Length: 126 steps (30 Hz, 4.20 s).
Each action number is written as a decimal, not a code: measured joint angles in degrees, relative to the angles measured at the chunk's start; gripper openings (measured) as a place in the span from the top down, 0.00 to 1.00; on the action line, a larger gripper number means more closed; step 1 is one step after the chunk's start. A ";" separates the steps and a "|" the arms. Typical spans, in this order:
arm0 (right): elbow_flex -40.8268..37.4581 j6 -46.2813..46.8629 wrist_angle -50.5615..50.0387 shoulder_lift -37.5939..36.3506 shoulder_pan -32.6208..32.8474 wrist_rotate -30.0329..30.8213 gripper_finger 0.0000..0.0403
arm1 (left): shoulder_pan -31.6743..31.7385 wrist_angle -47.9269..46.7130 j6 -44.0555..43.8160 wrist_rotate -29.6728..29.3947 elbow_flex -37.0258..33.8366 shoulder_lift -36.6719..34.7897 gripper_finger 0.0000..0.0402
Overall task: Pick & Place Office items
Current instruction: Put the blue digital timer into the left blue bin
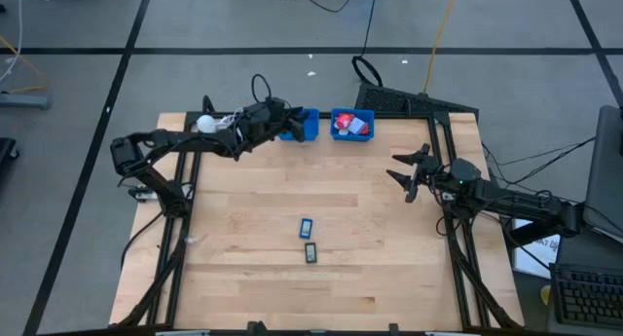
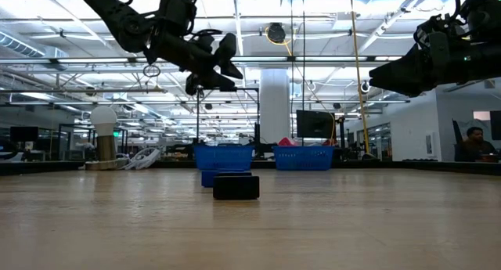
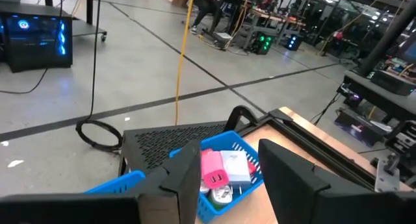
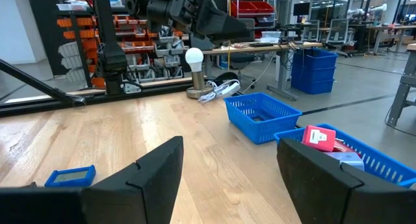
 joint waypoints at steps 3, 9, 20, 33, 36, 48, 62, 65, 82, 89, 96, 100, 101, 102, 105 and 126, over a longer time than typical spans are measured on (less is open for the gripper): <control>0.00 -0.01 0.00 0.00 0.00 0.00 0.41 | -0.09 -0.11 -0.02 0.00 0.00 0.00 0.64; -0.01 0.00 0.00 0.00 0.00 0.00 0.41 | -0.10 -0.05 -0.03 -0.02 0.00 0.00 0.65; 0.00 0.01 0.00 0.00 0.00 -0.02 0.41 | -1.38 0.26 5.32 12.39 0.00 0.02 0.60; 0.00 0.00 0.00 0.00 0.00 0.00 0.41 | -18.33 -8.29 15.75 10.37 0.51 0.02 0.28; 0.00 0.01 0.00 0.00 0.00 0.00 0.41 | -20.57 -24.43 13.07 12.62 4.33 0.11 0.23; 0.00 -0.01 0.00 0.00 0.00 -0.02 0.41 | -29.50 -43.09 16.55 12.81 8.37 3.99 0.28; 0.00 -0.01 0.08 0.98 0.00 0.00 0.41 | -36.47 -40.33 15.77 5.62 8.35 14.69 0.27; 0.00 0.00 0.15 0.94 0.00 -0.01 0.41 | -37.16 -39.26 15.27 5.59 8.44 16.10 0.27; 0.00 0.00 0.11 0.96 0.00 0.00 0.41 | -36.24 -36.46 12.48 -2.45 8.46 18.26 0.27; 0.00 -0.01 0.13 0.95 0.00 0.00 0.41 | -32.35 -38.07 -4.32 -10.16 8.35 18.40 0.27; 0.00 -0.01 0.15 0.96 0.00 -0.02 0.41 | -28.62 -37.38 -14.57 -4.99 8.29 17.69 0.27; 0.00 0.00 0.14 0.96 0.00 0.00 0.41 | -27.18 -34.75 -21.32 -1.39 8.15 16.94 0.27; -0.01 0.00 0.16 0.96 0.00 0.01 0.41 | -26.62 -34.54 -22.64 0.01 8.15 16.62 0.27; 0.00 0.00 0.20 0.98 0.00 0.00 0.41 | -26.18 -33.93 -23.07 1.27 8.15 16.40 0.27; -0.02 0.00 0.17 1.04 0.00 0.01 0.41 | -25.08 -31.23 -22.74 3.60 8.28 16.33 0.27; -0.01 -0.01 0.04 1.14 0.00 -0.01 0.41 | -25.57 -31.83 30.28 8.64 8.39 17.85 0.27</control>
